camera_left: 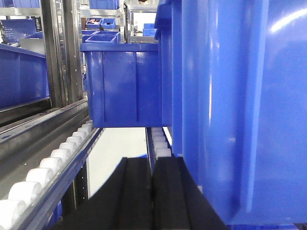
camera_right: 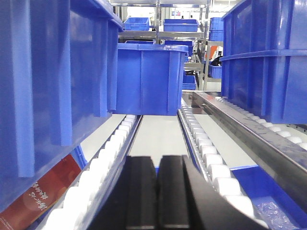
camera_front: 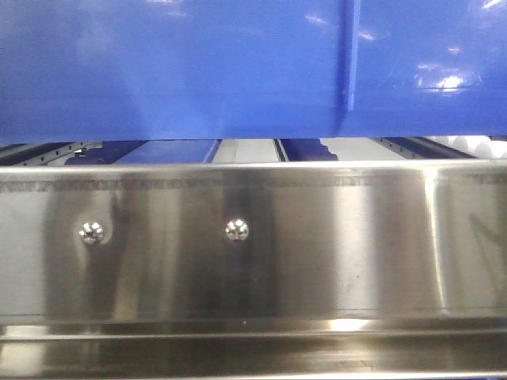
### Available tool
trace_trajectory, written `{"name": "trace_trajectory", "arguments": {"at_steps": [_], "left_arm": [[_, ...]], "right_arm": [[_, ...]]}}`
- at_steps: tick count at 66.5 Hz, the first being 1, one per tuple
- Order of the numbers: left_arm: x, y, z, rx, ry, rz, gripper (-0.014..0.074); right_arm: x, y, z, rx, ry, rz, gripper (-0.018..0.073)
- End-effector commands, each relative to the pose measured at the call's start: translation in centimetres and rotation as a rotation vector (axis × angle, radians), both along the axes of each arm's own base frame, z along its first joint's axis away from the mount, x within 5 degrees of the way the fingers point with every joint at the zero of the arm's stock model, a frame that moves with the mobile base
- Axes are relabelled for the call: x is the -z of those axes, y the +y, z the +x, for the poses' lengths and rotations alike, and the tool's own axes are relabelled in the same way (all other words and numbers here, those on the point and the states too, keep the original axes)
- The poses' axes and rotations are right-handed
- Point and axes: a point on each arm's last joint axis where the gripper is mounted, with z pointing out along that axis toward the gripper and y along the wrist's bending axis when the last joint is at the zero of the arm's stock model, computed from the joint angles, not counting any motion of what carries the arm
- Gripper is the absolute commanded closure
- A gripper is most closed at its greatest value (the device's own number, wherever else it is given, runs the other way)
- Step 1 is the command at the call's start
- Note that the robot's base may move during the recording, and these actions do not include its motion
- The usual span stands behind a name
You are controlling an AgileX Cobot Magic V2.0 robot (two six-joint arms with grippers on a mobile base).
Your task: Move blue bin to conveyor side
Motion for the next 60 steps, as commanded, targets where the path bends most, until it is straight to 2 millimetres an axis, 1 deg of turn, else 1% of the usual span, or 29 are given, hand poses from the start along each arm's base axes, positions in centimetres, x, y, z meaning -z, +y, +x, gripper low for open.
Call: {"name": "trace_trajectory", "arguments": {"at_steps": [1, 60], "left_arm": [[-0.29, 0.00, -0.06, 0.001, -0.025, -0.004, 0.0620], [-0.44, -0.01, -0.08, 0.001, -0.041, -0.004, 0.0620]], "right_arm": [[-0.27, -0.01, -0.04, 0.000, -0.027, 0.002, 0.0636], [-0.40, -0.03, -0.05, 0.002, -0.041, 0.003, 0.0636]]}}
